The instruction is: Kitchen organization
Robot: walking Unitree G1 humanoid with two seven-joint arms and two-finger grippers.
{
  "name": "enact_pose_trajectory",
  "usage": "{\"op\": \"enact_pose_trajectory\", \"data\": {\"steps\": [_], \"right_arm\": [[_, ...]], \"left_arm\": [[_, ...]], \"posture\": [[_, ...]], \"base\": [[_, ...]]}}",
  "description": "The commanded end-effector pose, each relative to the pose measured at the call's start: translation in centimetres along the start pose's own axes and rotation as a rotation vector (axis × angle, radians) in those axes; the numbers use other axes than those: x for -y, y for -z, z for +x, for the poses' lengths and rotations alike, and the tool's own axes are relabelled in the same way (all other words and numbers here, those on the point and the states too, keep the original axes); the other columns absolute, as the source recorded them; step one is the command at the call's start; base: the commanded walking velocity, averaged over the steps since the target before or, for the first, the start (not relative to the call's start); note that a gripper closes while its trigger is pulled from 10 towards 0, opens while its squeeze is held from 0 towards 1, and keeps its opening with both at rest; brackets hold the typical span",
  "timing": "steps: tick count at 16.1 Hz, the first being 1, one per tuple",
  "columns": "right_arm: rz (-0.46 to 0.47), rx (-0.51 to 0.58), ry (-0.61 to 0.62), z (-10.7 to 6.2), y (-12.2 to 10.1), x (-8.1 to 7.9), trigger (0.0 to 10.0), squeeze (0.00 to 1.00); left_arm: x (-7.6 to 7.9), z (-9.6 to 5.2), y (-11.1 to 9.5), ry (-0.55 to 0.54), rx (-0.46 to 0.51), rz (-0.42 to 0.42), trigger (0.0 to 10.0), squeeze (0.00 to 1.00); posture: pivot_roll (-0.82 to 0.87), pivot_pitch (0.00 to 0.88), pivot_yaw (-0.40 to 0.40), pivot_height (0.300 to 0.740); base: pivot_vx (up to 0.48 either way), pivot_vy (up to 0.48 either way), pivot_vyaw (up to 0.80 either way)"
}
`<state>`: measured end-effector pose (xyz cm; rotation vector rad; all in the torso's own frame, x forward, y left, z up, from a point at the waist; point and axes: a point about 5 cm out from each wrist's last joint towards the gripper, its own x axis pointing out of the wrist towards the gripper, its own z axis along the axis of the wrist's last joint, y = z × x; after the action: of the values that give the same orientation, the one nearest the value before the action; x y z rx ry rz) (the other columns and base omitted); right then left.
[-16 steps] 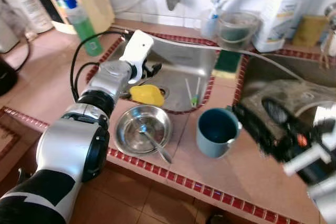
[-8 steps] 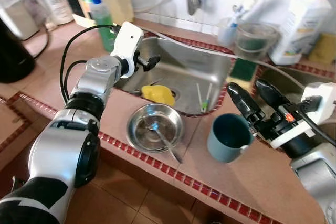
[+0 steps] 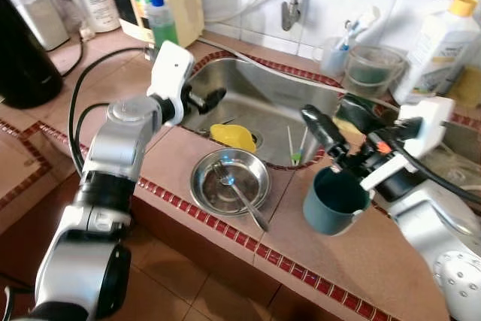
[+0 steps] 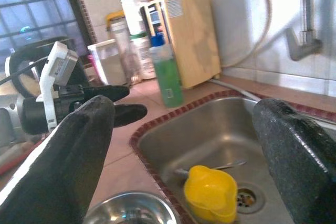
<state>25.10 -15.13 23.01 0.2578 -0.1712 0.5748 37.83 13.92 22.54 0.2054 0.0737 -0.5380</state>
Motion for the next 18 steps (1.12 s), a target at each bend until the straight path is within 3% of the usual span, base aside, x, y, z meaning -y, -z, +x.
{"op": "enact_pose_trajectory", "data": {"steps": [1,5,8,9,11,12,18], "right_arm": [[-0.009,0.003,-0.005,0.4,0.1,0.1,10.0,0.00],[-0.047,0.003,-0.026,2.4,1.1,0.1,10.0,0.00],[-0.061,0.003,-0.022,2.6,1.5,0.3,10.0,0.00],[-0.064,0.007,-0.017,2.6,1.5,0.4,10.0,0.00],[-0.066,0.016,0.007,2.5,1.5,0.9,10.0,0.00],[-0.062,0.003,0.025,2.3,1.6,1.2,10.0,0.00],[-0.061,-0.046,0.001,1.5,2.0,1.2,10.0,0.00]], "left_arm": [[0.5,-0.4,-0.4,0.003,0.009,-0.002,10.0,0.00],[3.6,-2.4,0.5,0.051,-0.031,-0.068,10.0,0.00],[5.9,-3.9,1.7,0.126,-0.154,-0.078,10.0,0.00],[6.2,-4.1,1.8,0.136,-0.169,-0.103,10.0,0.00],[7.2,-4.9,1.5,0.175,-0.163,-0.076,10.0,0.00],[7.2,-5.0,1.7,0.172,-0.183,-0.103,10.0,0.00],[7.5,-5.7,2.9,0.243,-0.296,-0.056,10.0,0.00]], "posture": [[-0.10,0.017,-0.003,0.740],[-0.08,0.009,-0.025,0.740],[-0.07,0.006,-0.034,0.740],[-0.07,0.006,-0.034,0.740],[-0.07,0.008,-0.033,0.740],[-0.07,0.012,-0.031,0.740],[-0.09,0.024,-0.026,0.740]], "base": [[0.000,0.000,0.00],[0.000,0.000,0.00],[0.000,0.000,0.00],[0.000,0.000,0.00],[0.000,0.000,0.00],[0.000,0.000,0.00],[0.000,0.000,0.00]]}}
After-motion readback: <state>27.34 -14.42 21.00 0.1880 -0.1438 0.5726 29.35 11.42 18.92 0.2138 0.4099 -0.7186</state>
